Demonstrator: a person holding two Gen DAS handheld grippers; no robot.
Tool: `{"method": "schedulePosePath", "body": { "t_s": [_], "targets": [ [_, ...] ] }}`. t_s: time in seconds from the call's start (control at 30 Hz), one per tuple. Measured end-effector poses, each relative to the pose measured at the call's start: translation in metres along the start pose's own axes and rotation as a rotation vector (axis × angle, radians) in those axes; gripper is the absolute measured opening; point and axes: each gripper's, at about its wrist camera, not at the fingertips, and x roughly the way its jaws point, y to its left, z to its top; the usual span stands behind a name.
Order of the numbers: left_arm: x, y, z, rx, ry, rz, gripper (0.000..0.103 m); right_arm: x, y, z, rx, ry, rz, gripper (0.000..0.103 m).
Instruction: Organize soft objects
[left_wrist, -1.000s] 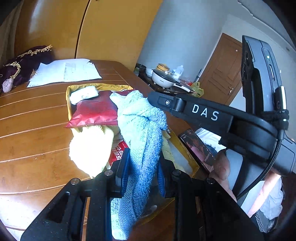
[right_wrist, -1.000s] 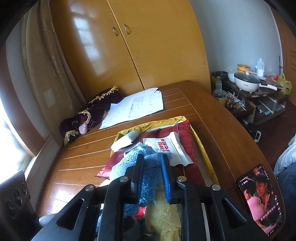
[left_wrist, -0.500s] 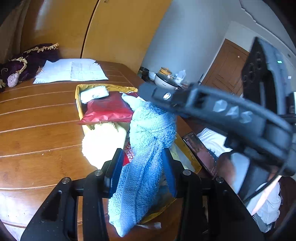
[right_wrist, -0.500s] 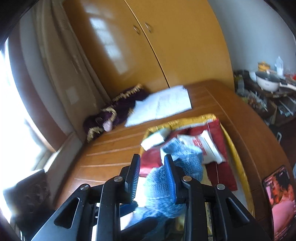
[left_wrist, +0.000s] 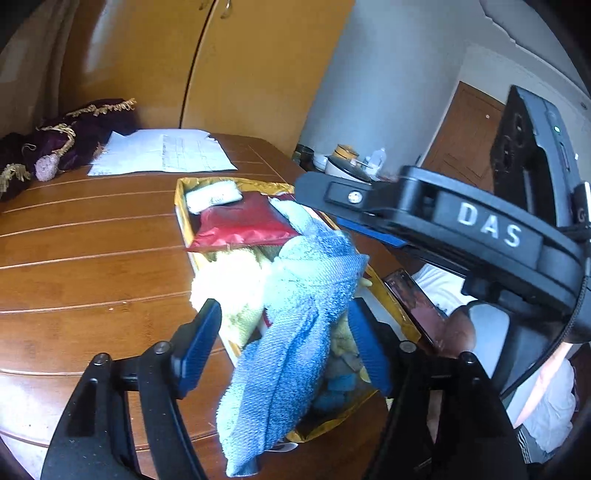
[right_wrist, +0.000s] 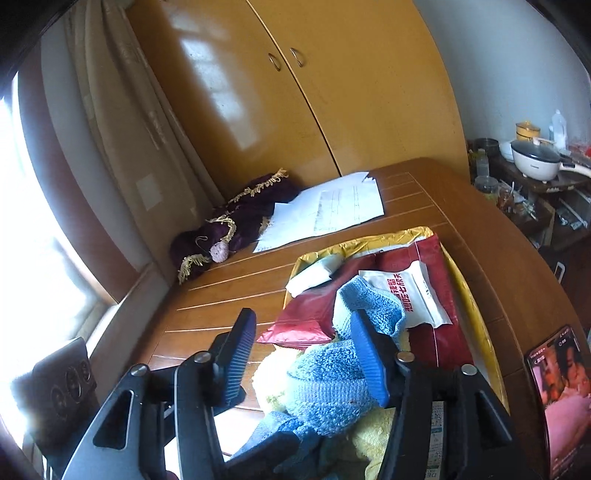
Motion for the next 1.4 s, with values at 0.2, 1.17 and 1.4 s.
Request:
{"method": "schedulePosePath", "body": {
  "t_s": [0.2,1.17,1.4],
  "targets": [
    [-0.005,0.003,0.002,0.003,-0.013,0.065,0.081,-0.002,0.006,-0.002,-0.026,0.016,-0.031,0.066],
    [0.005,0.0,0.001,0.076,0.04,0.206,0.081,0.007,-0.008,-0.011,0.009,0.089,-0.045,0.066],
    [0.007,0.001,0.003,0.066,0.044,0.219,0.081,0.007,-0.012,-0.012,0.018,0.09,-0.044,0.066]
  ]
}}
